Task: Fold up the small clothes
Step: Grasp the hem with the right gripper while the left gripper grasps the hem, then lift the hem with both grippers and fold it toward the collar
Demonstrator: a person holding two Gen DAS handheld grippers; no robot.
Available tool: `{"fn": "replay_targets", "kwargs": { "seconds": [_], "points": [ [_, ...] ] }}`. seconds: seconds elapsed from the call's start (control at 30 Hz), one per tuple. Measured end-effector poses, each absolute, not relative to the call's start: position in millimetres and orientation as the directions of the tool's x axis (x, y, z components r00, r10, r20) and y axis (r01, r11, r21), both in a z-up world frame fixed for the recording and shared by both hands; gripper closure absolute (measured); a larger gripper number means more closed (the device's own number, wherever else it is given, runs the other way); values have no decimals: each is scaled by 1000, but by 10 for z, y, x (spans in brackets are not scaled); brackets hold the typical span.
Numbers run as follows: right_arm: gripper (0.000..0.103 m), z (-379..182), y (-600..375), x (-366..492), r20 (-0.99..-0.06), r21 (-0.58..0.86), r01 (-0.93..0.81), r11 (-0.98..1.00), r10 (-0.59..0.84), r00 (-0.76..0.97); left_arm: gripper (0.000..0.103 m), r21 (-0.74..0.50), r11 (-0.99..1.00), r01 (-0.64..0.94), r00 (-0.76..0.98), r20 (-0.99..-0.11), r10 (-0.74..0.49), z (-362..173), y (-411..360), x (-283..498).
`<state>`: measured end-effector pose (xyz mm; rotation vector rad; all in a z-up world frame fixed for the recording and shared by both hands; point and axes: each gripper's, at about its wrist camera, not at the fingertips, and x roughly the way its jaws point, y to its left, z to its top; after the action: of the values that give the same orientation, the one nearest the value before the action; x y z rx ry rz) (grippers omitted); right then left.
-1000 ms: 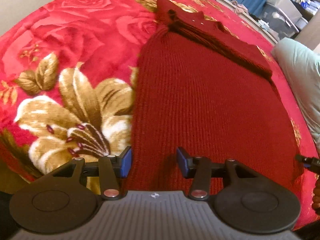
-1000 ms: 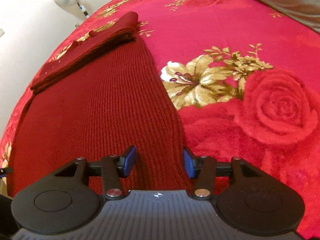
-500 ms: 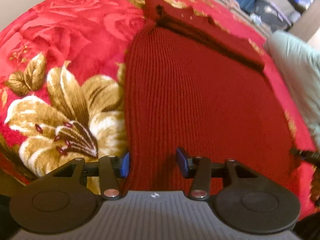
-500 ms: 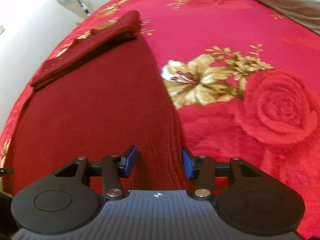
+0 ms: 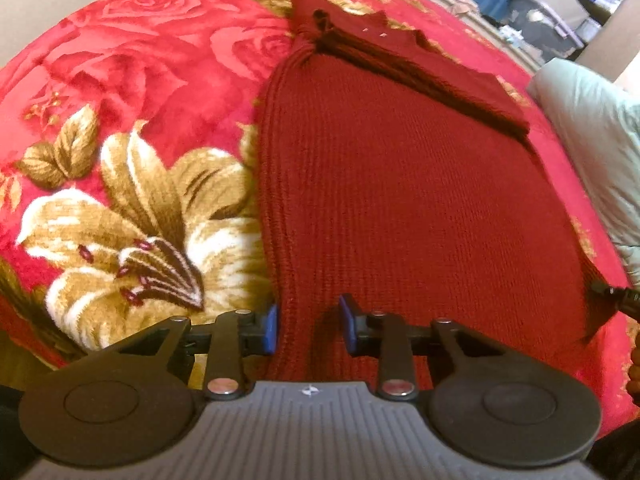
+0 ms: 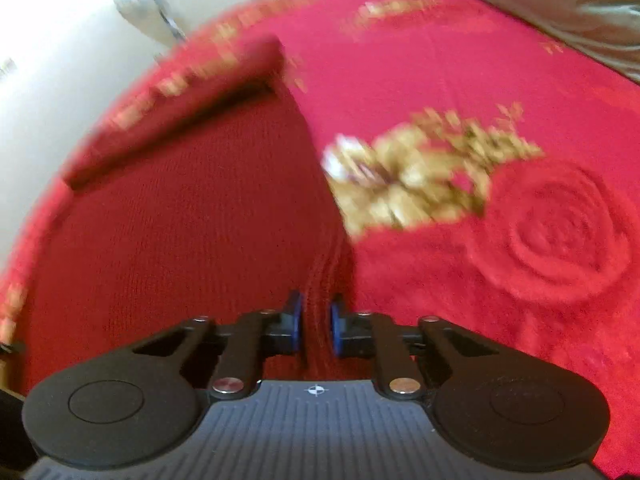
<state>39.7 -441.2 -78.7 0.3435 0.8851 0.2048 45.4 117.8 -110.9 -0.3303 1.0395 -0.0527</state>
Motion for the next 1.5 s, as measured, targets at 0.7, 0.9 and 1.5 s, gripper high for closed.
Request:
{"fn": "replay_targets", "kwargs": {
  "seconds": [0.7,0.9,1.5],
  "points": [
    [86,-787,-4421,408,-743,332,-2,943,263,616,87,-288,956,-52,492,-841,-227,-1066,1059,375],
    [85,-922,-4318,446,-796,260,-30,965,232,560,85,-284,957,-61,501,-838,-217,-1073,1068,387],
    [90,-900,-4290,454,-776,251,-29,968,219,592,88,-185,980,-80,501,-857,-121,-1129,1041,437]
  ]
}}
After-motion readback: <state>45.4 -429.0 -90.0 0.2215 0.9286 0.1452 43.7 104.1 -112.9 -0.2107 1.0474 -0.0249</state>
